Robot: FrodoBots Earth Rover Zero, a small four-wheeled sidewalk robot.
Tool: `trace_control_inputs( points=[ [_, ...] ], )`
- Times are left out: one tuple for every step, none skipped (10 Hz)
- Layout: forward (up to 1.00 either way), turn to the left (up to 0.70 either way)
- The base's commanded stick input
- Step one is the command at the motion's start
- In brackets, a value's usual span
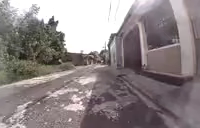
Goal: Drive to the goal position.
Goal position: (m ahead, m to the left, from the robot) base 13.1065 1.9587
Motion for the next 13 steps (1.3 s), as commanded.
trace_control_inputs(
  points=[
    [0.85,0.0],
    [0.85,0.0],
    [0.85,0.0],
    [0.85,0.0],
    [0.85,0.0],
    [0.85,0.0],
    [0.85,0.0],
    [0.85,0.0],
    [0.85,0.0],
    [0.85,0.0],
    [0.85,0.0],
    [0.85,0.0],
    [0.85,0.0]
  ],
)
